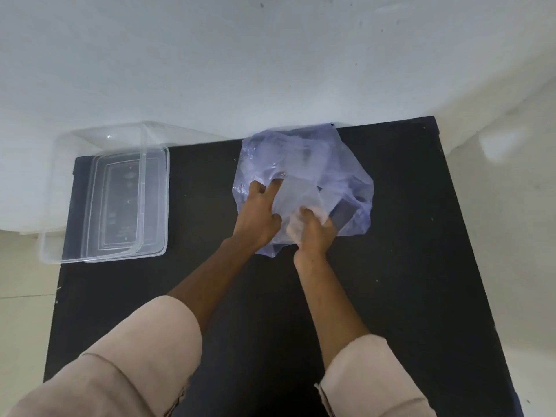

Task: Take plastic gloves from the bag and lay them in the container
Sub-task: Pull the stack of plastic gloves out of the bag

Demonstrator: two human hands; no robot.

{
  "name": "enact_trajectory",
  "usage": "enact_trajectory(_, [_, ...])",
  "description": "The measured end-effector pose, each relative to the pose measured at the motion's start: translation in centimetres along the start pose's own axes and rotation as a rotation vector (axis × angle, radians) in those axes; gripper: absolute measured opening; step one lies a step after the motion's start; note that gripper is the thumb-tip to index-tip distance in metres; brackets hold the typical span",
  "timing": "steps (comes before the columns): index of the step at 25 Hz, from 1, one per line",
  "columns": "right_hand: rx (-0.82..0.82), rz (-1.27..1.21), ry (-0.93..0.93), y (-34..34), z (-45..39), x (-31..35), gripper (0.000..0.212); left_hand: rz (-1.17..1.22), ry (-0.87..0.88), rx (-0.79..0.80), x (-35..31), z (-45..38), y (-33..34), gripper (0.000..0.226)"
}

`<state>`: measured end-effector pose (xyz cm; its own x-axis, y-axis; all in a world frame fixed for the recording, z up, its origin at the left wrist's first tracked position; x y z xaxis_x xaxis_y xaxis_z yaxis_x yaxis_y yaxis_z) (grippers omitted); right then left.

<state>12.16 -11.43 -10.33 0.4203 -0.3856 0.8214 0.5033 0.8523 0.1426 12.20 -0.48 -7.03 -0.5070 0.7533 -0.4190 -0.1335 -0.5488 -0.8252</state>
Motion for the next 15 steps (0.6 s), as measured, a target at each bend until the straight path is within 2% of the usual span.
enact_trajectory(2, [0.015, 0.030, -0.006, 0.1, -0.6, 0.6, 0.025, -0.017, 0.003, 0.000, 0.2, -0.1, -0.2, 0.077])
enact_trajectory(5, [0.038, -0.001, 0.035, -1.7, 0.8, 2.0, 0.025, -0.045, 0.011, 0.010, 0.8, 0.1, -0.4, 0.077])
enact_trajectory(8, [0.004, 0.028, 0.030, -4.5, 3.8, 3.5, 0.011, -0.066, 0.014, -0.005, 1.4, 0.4, -0.4, 0.075])
enact_trajectory(11, [-0.034, 0.055, 0.065, -7.5, 8.0, 4.2, 0.006, -0.099, 0.041, 0.016, 2.4, 1.8, -0.1, 0.075])
enact_trajectory(13, [-0.065, 0.085, 0.089, -9.4, 10.9, 3.2, 0.015, -0.158, 0.069, 0.027, 3.4, 3.6, 0.1, 0.077])
enact_trajectory(15, [-0.080, 0.074, 0.094, -11.1, 13.7, 1.1, 0.016, -0.208, 0.109, -0.054, 4.9, 6.3, -0.2, 0.071])
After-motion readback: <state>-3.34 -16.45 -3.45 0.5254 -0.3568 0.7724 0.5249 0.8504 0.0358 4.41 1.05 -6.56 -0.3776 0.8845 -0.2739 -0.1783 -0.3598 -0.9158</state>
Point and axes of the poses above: each hand's wrist, its own z-axis away from the middle knuckle, its own y-axis out of the palm, x = y × z, the point moved 1 cm from there along -z, towards the middle knuckle, and after that the axes turned 15 degrees about -y, right-handed, at the moved point
